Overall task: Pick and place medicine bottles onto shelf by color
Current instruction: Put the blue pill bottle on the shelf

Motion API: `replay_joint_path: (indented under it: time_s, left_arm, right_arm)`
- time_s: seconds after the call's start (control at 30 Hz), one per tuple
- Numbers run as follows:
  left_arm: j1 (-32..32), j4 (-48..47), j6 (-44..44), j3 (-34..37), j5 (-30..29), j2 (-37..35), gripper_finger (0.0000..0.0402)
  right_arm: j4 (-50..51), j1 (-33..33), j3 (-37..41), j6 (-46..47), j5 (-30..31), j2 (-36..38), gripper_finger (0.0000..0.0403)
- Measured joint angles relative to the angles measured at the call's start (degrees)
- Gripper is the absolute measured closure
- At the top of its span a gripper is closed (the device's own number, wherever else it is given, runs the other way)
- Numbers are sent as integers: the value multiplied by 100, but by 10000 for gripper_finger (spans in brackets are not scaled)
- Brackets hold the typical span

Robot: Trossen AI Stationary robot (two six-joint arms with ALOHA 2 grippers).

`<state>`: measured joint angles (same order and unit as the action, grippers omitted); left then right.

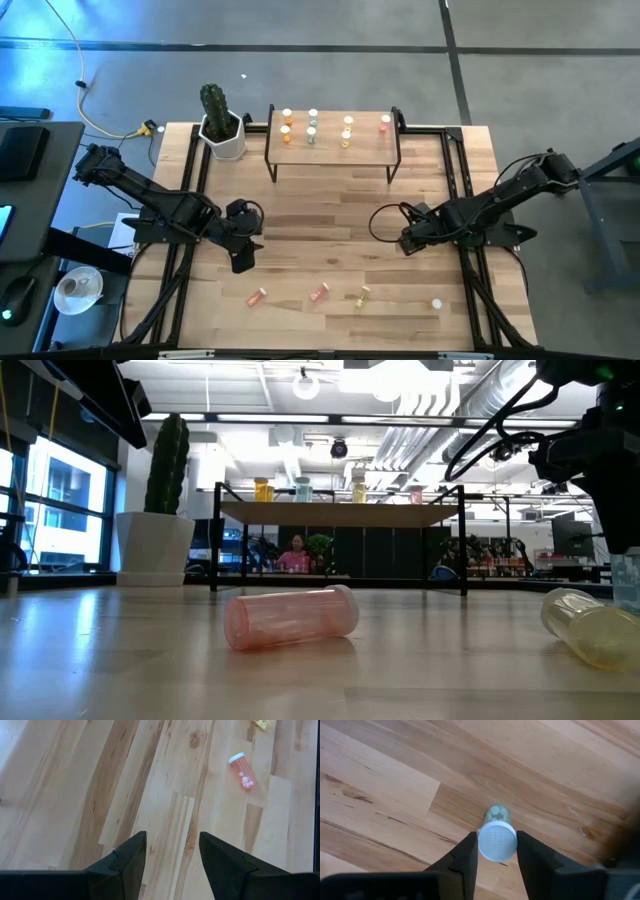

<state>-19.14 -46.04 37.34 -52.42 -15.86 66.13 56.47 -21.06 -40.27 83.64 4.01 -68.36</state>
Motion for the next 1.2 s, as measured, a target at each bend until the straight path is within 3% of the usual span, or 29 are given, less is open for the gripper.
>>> replay_joint_path:
  time_s: [0.33, 0.67, 0.8, 1.2]
  left_arm:
    - [0, 0, -1, 0, -78, 0, 229]
    - [3, 1, -413, 0, -1158, -1, 229]
    - [127, 2, -842, 0, -1597, 0, 229]
    - [1207, 0, -1816, 0, -1628, -2, 229]
  right_arm:
    - [-43, 0, -117, -19, -128, 6, 304]
    - [-1139, 90, -926, -930, 333, 7, 304]
    - [-1339, 353, -1331, -1515, 481, 7, 304]
    - [-1303, 1805, -2631, -3661, 425, 7, 304]
